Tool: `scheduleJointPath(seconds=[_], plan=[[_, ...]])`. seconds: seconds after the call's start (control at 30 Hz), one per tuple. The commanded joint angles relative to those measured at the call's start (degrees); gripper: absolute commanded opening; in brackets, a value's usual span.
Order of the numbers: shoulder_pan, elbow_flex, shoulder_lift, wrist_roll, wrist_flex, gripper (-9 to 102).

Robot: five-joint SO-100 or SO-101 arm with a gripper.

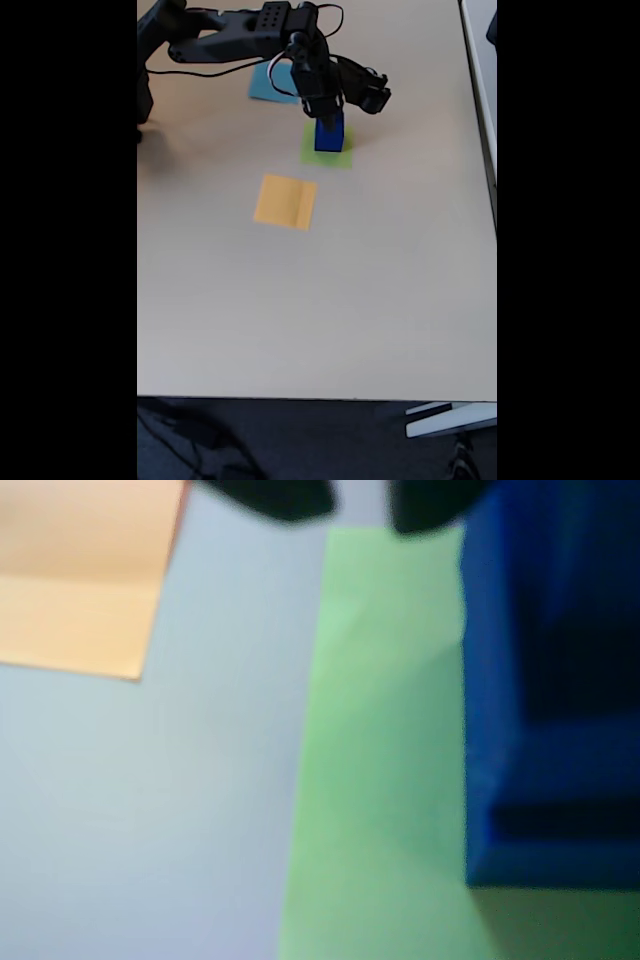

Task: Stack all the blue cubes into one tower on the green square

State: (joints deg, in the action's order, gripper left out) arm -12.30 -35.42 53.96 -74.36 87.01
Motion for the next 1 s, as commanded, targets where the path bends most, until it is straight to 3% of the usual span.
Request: scheduleJointPath(seconds=[0.0,0.97], plan=[[0.5,4.1,0.8,-0.3,-0.7,0],[-1.4,4.0,1.7,0.7,-1.7,0]])
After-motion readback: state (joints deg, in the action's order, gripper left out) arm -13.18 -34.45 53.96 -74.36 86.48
